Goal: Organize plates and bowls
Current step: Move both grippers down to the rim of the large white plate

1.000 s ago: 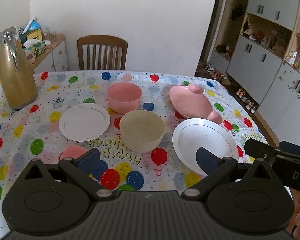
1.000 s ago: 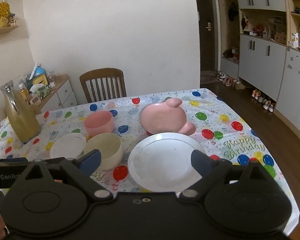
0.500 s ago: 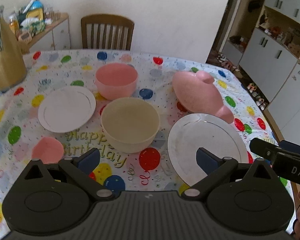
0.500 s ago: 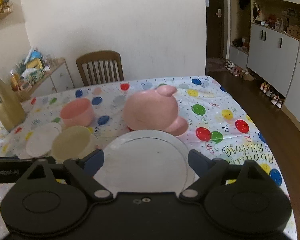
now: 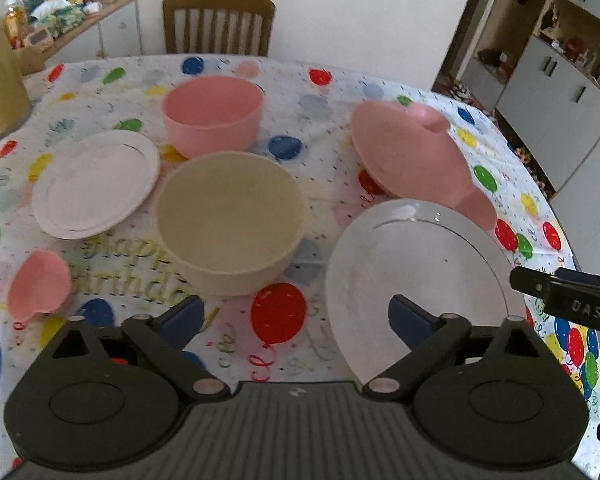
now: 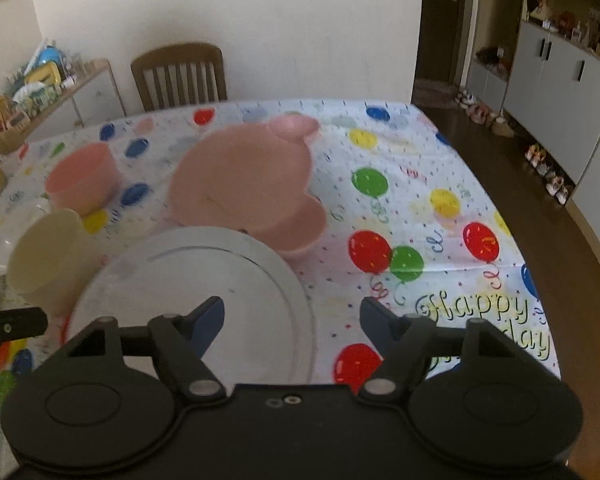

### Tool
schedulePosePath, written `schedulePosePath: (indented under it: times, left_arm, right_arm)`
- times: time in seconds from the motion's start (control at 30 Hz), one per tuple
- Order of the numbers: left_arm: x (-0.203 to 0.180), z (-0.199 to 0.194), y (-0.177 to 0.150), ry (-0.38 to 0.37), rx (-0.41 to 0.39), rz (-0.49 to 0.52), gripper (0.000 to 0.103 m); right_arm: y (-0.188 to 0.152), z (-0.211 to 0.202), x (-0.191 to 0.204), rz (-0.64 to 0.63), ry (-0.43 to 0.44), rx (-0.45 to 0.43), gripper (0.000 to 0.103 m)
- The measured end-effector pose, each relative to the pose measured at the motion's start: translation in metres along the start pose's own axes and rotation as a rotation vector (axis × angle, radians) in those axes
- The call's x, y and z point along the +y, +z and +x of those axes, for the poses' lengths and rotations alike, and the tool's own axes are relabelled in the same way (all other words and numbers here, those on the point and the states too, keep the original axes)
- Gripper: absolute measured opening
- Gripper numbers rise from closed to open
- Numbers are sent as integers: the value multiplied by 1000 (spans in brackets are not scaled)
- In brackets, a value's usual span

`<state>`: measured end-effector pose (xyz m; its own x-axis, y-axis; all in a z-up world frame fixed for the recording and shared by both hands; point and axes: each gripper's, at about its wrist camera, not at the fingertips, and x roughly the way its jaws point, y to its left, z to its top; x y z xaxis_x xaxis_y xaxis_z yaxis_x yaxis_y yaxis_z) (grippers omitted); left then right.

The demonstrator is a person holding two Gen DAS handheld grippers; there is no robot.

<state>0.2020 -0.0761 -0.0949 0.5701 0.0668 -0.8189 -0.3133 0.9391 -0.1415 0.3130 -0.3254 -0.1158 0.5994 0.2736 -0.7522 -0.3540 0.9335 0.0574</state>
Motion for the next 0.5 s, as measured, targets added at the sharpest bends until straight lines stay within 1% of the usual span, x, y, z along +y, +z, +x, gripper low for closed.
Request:
schedulePosePath:
  times: [0.03,0.07,0.13,0.17,0.2,0.23,0.3,0.33,0.47,0.5]
  left_arm:
    - [-3,5,0,-5,8,0,93]
    - [-5,9,0,-6,17,-3,93]
    - [-9,16,1,-13,30,-7,90]
    - [-10,19,2,-17,34,-9,87]
    - [-12,22,2,-24,42,-12,80]
    - [-13,26,2,-35,55,-15,76]
    - [-15,33,2,-49,73,-27,70]
    - [-15,36,2,-53,80,-32,66]
    - [-14,43,4,-76,99,-59,56]
    - [-13,45,4,-81,103,-68,52]
  right_arm:
    - [0,5,-3,3,6,15,66]
    - [0,9,-7,7,13,29,64]
    - [1,16,-12,11,26,50,54]
    - [1,19,-14,10,34,60,53]
    - [1,21,-15,9,42,69,51]
    - [1,24,-16,7,51,79,49]
    - [1,30,-17,6,64,100,45]
    - [1,33,-19,11,77,110,41]
    - [2,39,-22,38,115,141,30]
    - [3,40,-23,46,128,146,27]
